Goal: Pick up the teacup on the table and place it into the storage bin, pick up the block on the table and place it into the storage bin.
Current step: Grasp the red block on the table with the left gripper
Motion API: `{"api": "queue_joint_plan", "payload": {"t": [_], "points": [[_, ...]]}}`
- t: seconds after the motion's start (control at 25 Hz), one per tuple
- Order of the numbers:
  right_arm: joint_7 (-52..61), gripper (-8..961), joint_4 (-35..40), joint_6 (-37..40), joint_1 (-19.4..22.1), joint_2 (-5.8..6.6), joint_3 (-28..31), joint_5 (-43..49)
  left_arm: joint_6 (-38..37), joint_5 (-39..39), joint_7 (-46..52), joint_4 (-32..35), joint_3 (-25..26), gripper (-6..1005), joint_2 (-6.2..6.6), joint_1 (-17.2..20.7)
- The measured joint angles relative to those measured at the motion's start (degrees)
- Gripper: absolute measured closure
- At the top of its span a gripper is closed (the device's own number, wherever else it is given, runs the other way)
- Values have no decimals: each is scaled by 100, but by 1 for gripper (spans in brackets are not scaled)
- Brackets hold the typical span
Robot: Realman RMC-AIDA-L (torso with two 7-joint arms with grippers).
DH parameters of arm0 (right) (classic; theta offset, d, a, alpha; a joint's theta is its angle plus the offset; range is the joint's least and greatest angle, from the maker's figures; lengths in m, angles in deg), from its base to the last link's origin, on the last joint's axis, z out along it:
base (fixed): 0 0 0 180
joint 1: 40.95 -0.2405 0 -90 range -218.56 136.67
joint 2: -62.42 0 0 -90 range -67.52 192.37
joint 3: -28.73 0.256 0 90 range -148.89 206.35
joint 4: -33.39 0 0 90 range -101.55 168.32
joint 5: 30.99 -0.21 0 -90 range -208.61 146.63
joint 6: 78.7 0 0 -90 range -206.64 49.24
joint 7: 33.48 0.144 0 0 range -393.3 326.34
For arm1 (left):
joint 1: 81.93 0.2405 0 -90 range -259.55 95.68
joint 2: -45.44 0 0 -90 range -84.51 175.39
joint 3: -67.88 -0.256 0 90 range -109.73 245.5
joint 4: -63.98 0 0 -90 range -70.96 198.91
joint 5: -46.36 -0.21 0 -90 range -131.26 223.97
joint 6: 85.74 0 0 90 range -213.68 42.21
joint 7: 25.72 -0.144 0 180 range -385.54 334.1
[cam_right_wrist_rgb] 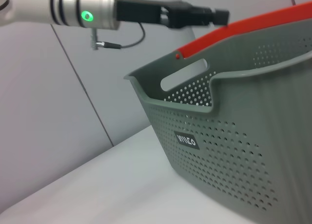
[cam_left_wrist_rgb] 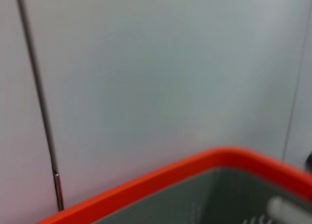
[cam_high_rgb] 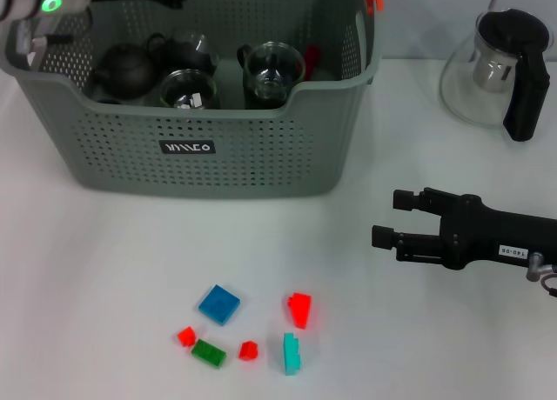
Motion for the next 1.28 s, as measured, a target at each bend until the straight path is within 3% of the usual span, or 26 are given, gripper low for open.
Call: {"api": "queue_joint_plan", "payload": {"t": [0.08,0.16,0.24,0.28,0.4,0.56,0.8,0.96,1.28], "points": [[-1,26,-1,-1,7,0,-1,-2,-344,651,-213,-38,313,842,7,134],[-4,26,-3,-3,6,-3,-2,-1,-1105,1840,-826,-426,1040,838,48,348],[-8,26,-4,-7,-4,-8,-3,0,-2029,2821,-1396,-1281,1921,835,204,440],[-8,26,-4,-7,-4,-8,-3,0,-2029,2821,-1396,-1281,1921,833,204,440],[-6,26,-1,0,-8,-9,-4,-1,-2716,3099,-1726,-2373,2850,828,386,547],[-10,26,-4,0,-15,-14,-3,-4,-3373,3053,-2631,-3054,3616,667,376,909],[-8,26,-13,-2,-14,-26,-11,18,-3909,2805,-4063,-3138,3692,456,114,1631],[-8,26,-14,-9,11,-41,-12,15,-4273,1913,-5448,-3165,3667,286,-25,2024],[-9,26,-14,-9,31,-45,-12,-10,-3927,381,-6394,-3430,3687,36,-46,2083]]}}
